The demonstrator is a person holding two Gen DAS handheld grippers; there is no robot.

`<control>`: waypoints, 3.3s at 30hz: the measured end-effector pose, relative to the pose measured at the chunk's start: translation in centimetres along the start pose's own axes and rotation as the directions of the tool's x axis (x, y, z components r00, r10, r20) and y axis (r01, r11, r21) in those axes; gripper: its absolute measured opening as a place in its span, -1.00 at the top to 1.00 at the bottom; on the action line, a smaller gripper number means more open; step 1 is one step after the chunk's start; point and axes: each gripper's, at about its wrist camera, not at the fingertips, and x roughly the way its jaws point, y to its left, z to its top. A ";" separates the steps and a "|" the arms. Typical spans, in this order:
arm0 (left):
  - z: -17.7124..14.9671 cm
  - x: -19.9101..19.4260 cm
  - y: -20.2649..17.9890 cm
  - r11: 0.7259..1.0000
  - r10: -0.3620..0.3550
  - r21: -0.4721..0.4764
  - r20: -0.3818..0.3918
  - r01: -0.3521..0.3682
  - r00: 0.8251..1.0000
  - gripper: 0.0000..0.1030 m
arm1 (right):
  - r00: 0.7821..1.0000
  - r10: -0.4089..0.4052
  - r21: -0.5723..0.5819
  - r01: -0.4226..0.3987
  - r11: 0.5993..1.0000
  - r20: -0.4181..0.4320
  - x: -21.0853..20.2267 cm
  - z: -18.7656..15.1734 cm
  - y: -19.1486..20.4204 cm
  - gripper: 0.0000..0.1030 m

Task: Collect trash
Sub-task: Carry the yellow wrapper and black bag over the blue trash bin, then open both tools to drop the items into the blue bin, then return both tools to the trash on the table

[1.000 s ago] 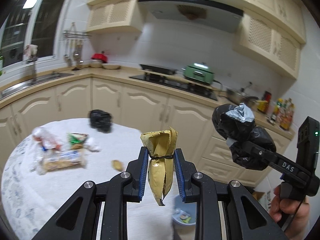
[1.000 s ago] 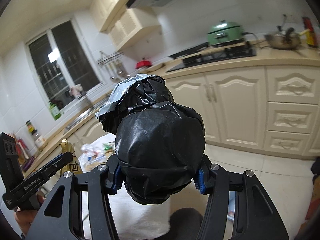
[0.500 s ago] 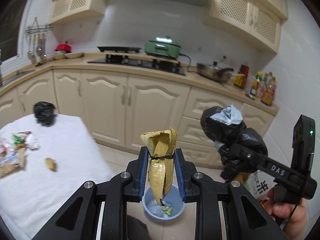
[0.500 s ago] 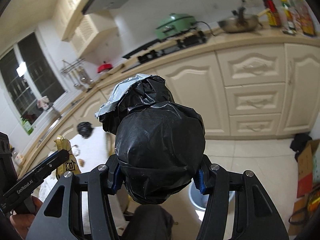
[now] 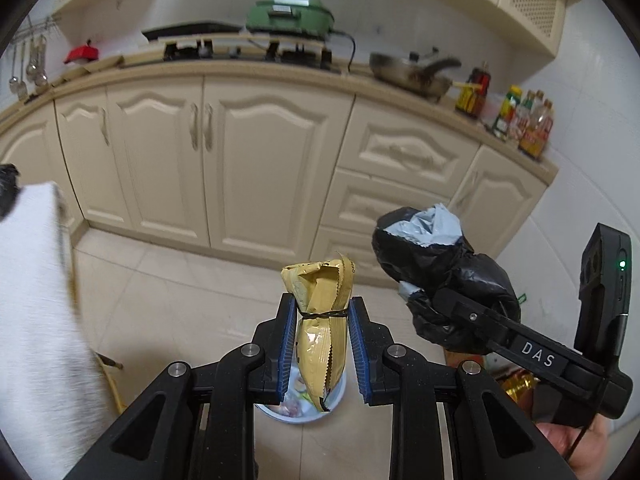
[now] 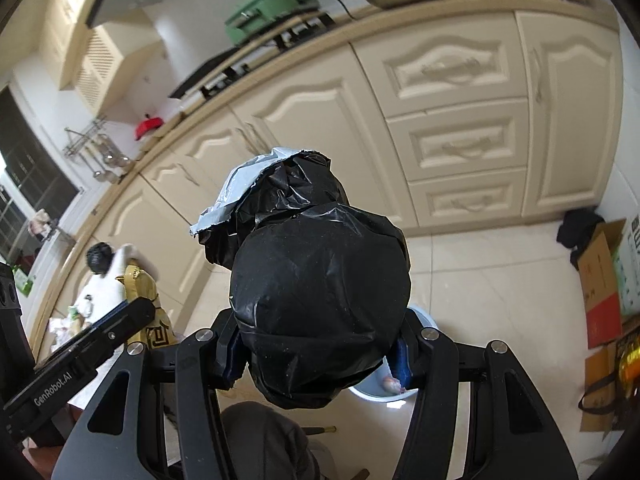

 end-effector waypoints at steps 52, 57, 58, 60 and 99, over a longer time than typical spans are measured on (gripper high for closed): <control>-5.6 -14.9 2.4 0.986 0.164 -0.061 0.277 -0.154 0.947 -0.99 | 0.997 0.059 -0.021 -0.058 0.998 0.055 -2.1 -0.7 10.3 -1.00; -9.6 -23.1 3.8 0.981 0.192 -0.080 0.377 -0.175 0.906 -0.99 | 0.986 0.136 -0.116 -0.125 0.985 0.099 -4.8 -0.8 16.5 -1.00; -10.5 -24.8 4.0 0.979 0.203 -0.084 0.395 -0.185 0.896 -0.99 | 0.982 0.156 -0.138 -0.141 0.980 0.107 -5.5 -0.9 17.9 -1.00; -12.7 -28.0 4.4 0.973 0.232 -0.102 0.429 -0.208 0.873 -0.99 | 0.976 0.185 -0.173 -0.163 0.971 0.119 -6.6 -1.2 20.2 -1.00; -34.9 -47.3 2.0 0.723 0.676 -0.504 0.380 -0.472 0.631 -0.99 | 0.894 0.447 -0.693 -0.345 0.633 -0.038 -12.9 -13.9 43.5 -1.00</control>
